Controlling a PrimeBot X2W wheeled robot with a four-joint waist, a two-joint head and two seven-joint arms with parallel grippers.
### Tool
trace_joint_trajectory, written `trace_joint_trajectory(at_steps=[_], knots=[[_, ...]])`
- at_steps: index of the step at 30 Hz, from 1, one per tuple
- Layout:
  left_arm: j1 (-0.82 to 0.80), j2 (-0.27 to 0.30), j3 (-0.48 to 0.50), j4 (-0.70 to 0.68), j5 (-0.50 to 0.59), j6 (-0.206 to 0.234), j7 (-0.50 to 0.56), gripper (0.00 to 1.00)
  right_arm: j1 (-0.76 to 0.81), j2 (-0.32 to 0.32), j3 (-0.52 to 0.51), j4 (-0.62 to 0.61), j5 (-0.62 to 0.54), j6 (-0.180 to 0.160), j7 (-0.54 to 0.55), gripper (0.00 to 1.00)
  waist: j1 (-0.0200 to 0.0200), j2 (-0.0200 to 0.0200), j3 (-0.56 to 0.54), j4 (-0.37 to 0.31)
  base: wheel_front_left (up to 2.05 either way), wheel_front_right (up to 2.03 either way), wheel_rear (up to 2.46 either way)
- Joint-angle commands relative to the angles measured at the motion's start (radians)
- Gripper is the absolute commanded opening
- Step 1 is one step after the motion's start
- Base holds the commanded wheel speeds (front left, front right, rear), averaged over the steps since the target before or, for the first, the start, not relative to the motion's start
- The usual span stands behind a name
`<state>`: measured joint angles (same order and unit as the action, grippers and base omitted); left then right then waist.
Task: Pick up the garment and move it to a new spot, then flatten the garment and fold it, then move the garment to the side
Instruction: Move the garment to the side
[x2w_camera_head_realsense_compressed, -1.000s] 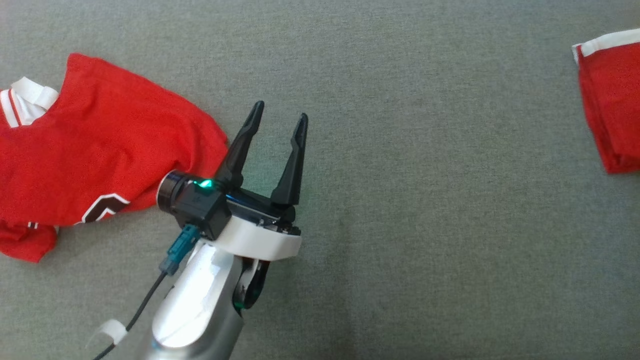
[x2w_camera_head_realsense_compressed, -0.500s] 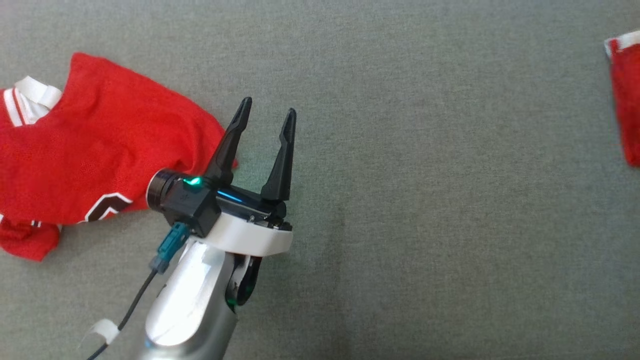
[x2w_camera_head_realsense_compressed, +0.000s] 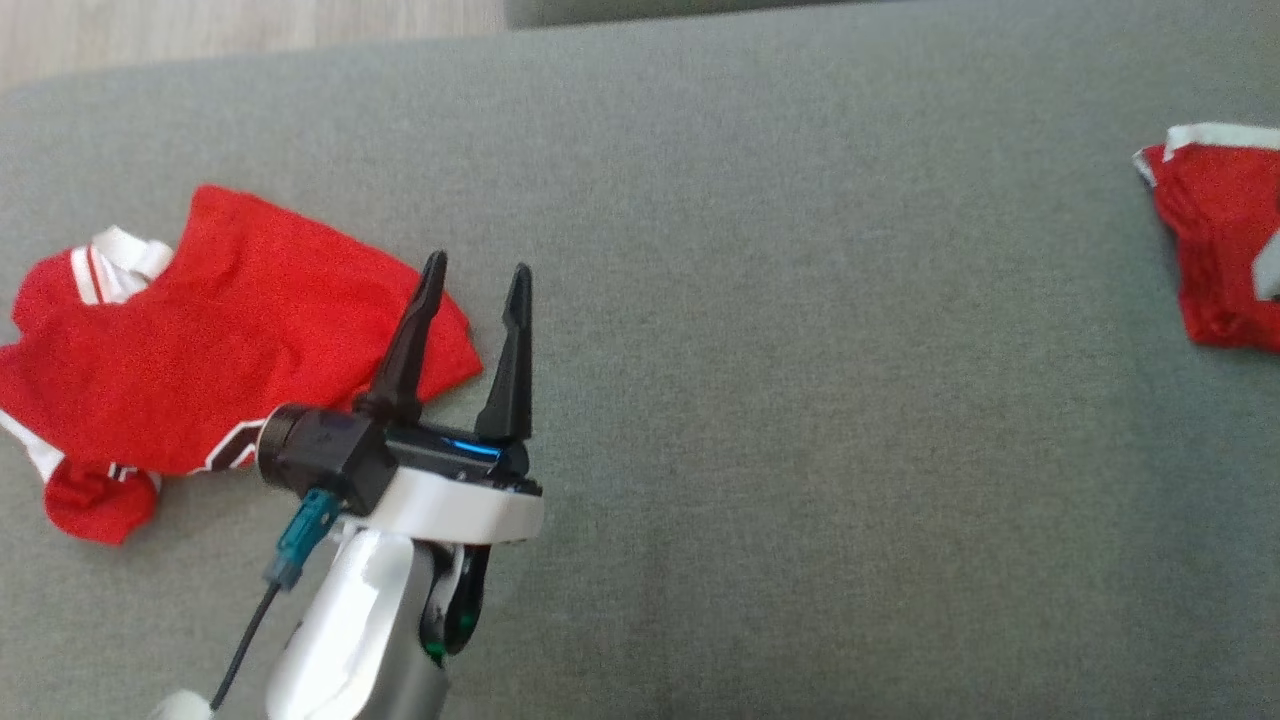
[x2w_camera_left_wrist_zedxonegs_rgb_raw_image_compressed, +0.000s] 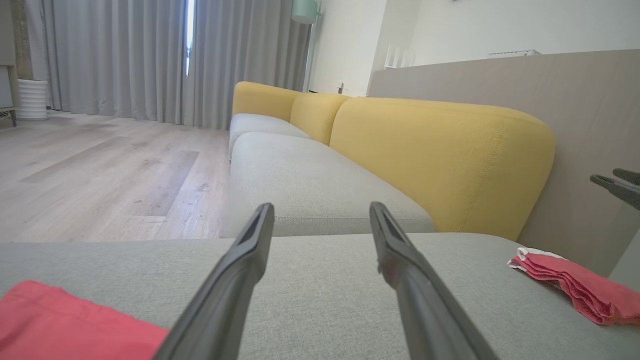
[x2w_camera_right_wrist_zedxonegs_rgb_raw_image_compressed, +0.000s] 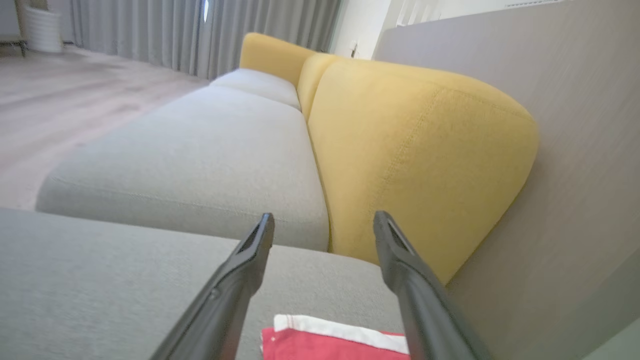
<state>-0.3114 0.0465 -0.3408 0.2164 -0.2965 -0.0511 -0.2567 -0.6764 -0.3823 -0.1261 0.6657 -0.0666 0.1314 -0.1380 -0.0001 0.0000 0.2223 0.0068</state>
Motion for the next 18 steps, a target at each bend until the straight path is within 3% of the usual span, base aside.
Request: trace_joint_trajectory(at_steps=[1,5,12,18], knots=[[-0.001,0.004,0.043,-0.034,0.010,0.007,-0.005,1.00,0.007,0.003,0.019,-0.072,0.023,-0.001,-0.002,1.00,0.0001,0.0000,-0.041,0.004,0.00,0.00,0.00],[0.029,0.004,0.065,-0.037,0.012,0.009,-0.005,1.00,0.040,0.053,0.028,-0.174,0.065,-0.001,0.022,1.00,0.0001,0.0000,-0.083,0.014,0.00,0.00,0.00],[0.104,0.004,0.110,-0.035,0.017,0.005,-0.005,1.00,0.186,0.195,0.025,-0.383,0.165,-0.001,0.067,1.00,0.0001,0.0000,-0.160,0.046,0.00,0.00,0.00],[0.164,0.004,0.133,-0.027,0.014,-0.011,-0.005,1.00,0.370,0.306,0.035,-0.449,0.218,-0.001,0.026,1.00,0.0001,0.0000,-0.203,0.063,0.00,0.00,0.00]])
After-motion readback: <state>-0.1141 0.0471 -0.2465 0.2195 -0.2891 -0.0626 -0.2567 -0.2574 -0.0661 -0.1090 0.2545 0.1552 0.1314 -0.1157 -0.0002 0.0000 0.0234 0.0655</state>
